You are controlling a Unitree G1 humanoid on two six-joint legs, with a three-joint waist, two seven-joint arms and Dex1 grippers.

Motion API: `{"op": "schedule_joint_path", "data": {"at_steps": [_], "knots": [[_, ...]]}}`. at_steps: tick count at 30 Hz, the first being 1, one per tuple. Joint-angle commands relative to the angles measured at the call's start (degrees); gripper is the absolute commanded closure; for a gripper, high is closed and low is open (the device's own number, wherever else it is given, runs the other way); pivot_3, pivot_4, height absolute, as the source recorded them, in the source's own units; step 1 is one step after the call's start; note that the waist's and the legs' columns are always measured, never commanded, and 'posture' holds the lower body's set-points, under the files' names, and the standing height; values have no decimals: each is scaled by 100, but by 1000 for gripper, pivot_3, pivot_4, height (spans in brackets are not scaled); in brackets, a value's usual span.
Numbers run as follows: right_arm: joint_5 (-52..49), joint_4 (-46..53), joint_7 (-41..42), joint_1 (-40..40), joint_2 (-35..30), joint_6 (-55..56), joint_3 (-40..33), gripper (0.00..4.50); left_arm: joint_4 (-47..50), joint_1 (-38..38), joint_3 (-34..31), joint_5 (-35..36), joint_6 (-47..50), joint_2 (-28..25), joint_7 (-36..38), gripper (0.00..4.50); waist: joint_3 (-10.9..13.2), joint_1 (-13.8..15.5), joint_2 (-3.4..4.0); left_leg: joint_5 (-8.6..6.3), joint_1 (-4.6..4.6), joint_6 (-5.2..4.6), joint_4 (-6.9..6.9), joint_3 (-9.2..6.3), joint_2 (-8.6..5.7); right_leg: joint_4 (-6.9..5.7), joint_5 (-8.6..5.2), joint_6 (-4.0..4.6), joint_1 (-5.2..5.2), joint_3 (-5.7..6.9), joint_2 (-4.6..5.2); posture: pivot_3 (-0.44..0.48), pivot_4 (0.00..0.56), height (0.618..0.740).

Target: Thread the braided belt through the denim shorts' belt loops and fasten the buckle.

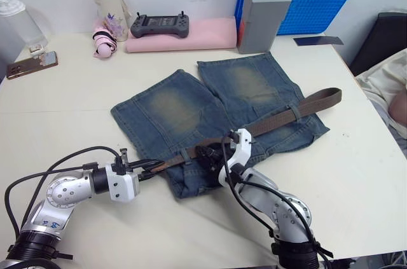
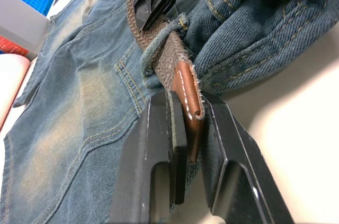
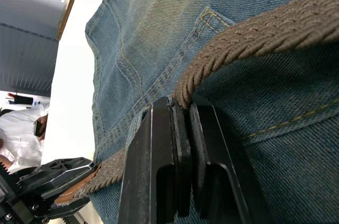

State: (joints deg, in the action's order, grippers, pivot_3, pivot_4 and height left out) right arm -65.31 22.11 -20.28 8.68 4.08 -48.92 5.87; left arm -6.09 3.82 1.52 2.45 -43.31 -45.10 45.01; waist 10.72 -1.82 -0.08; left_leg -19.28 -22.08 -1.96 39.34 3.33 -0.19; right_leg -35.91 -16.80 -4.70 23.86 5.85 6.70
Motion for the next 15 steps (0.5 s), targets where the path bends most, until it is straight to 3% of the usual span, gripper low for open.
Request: {"op": "schedule_joint_path", "data": {"at_steps": [1,3,5,6,13,15], "knots": [[83,25,-65,-114,64,-29,-48,4500,327,-140,-12,445,437,-208,294,4381,0,1,-1,0,0,0,-1,0,0,0,0,0,0,0,0,0,150,712],[95,23,-65,-117,77,-25,-48,4500,365,-187,-80,514,441,-206,329,4381,-1,-1,-2,0,1,0,-1,0,0,0,0,0,0,0,0,0,150,712],[103,19,-63,-115,86,-21,-50,4500,394,-203,-151,593,547,-192,329,3358,-1,-8,-2,0,1,1,-3,0,0,0,0,1,0,-1,0,0,150,712],[106,17,-60,-115,90,-17,-51,4500,398,-196,-161,585,564,-196,331,3203,-2,-7,-2,0,2,1,-4,0,0,1,0,1,0,-1,0,0,150,712],[120,16,-44,-120,95,-15,-47,4500,434,-164,-145,408,552,-156,345,275,-9,14,-13,1,2,1,-4,-1,-1,1,-1,1,-2,-1,1,0,150,712],[131,21,-43,-121,96,-18,-44,4500,421,-155,-137,390,540,-143,340,275,-9,15,-14,1,2,2,-5,-1,-1,1,-1,1,-2,-1,1,0,150,712]]}}
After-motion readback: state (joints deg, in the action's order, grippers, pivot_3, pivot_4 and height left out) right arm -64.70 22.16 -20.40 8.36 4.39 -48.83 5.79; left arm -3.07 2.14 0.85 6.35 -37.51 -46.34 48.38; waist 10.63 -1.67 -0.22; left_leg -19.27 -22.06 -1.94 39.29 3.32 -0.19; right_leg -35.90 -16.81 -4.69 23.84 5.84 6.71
